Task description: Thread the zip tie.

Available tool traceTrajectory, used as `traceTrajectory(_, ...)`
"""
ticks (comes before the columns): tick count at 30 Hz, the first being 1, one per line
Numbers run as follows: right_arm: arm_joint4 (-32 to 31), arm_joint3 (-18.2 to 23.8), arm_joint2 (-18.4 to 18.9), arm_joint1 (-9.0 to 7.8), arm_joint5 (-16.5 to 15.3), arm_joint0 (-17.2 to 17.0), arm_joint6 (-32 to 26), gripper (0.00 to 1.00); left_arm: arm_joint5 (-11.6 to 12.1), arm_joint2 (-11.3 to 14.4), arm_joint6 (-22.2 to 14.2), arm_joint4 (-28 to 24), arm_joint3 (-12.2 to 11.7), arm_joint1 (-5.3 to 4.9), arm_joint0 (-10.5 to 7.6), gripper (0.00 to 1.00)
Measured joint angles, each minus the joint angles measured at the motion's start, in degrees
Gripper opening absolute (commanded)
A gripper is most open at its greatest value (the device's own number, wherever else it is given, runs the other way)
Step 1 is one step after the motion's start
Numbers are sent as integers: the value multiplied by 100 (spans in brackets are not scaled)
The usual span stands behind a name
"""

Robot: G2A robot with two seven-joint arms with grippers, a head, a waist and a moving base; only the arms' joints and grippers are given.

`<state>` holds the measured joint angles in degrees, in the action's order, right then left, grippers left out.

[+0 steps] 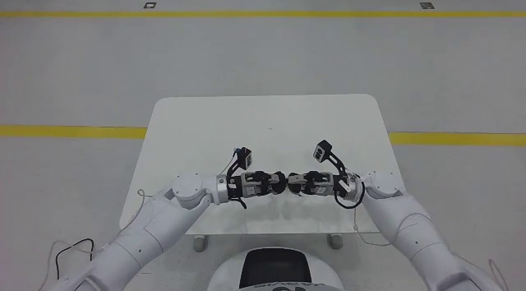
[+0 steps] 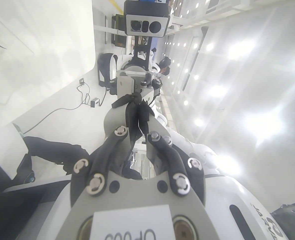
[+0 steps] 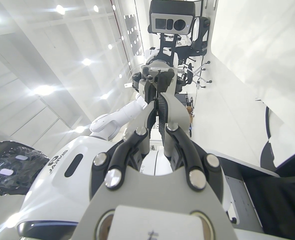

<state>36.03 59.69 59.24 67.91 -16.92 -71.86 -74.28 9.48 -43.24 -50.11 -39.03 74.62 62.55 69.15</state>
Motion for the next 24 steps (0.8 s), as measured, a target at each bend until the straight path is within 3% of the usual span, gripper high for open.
traceTrajectory(3,5,-10,-7,1,6,5,7,0,1,5,-18,11,-11,4,-1,0)
traceTrajectory(4,6,-13,-9,1,9,7,9,22,2,6,-23,14,-16,5,-1,0)
traceTrajectory(5,6,-21,-11,1,17,9,18,100,6,8,-30,17,-26,7,-2,0)
traceTrajectory(15,-131,-26,72,-22,-115,0,311,100,41,-23,-8,66,-92,10,-8,0)
traceTrajectory(20,-129,-26,70,-22,-112,1,305,100,265,-17,42,51,-90,32,15,0)
traceTrajectory(24,-129,-26,70,-22,-112,1,305,100,290,-9,48,56,-84,37,10,0)
